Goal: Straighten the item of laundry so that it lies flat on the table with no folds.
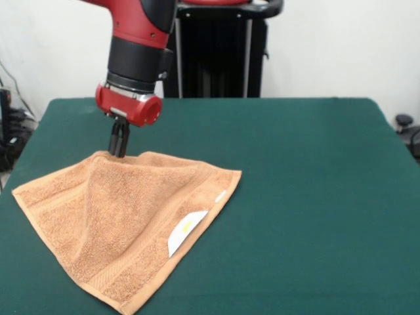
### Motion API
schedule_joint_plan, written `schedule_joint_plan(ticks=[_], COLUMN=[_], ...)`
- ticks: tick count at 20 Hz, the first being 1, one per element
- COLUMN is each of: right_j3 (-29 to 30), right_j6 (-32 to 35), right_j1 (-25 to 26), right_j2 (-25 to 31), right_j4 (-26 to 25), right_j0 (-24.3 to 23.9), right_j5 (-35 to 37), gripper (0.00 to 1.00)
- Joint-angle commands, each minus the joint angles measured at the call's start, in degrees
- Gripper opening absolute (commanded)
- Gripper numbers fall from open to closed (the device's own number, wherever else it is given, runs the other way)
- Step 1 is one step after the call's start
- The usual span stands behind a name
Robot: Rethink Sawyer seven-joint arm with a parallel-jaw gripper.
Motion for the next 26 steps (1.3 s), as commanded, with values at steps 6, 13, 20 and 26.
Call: schedule_joint_plan(ticks=[6,13,20,26], right_j3=[-3.5,-4.6,-5.5,-6.1], right_j6=[1.6,3.8,4.5,4.1], right_j1=[2.1,4.8,7.8,10.1], right_j2=[8.2,6.7,6.0,5.8], right_j4=[-0.8,0.6,0.4,-0.3], right_j0=[1.1,3.3,4.0,4.0], right_j5=[8.1,5.7,3.6,3.3], gripper=[0.0,0.0,0.0,0.0])
